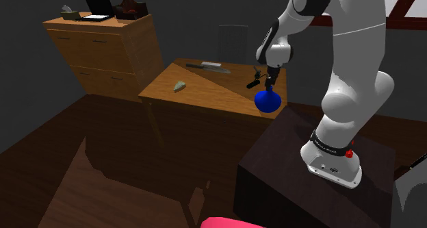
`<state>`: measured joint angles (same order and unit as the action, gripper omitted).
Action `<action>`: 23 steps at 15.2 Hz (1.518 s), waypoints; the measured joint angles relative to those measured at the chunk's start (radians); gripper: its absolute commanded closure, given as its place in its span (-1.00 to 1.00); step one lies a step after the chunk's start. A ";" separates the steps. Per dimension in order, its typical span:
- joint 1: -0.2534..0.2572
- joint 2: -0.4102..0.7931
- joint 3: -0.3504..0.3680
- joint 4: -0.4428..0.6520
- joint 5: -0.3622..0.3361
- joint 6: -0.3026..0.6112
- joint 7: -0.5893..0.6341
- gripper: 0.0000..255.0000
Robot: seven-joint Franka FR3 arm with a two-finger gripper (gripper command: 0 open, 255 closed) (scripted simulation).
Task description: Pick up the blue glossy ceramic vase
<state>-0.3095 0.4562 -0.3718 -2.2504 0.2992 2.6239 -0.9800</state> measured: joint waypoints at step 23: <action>0.052 -0.127 -0.064 -0.013 -0.089 -0.105 0.065 1.00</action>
<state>-0.2579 0.3296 -0.4359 -2.2637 0.2097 2.5185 -0.9150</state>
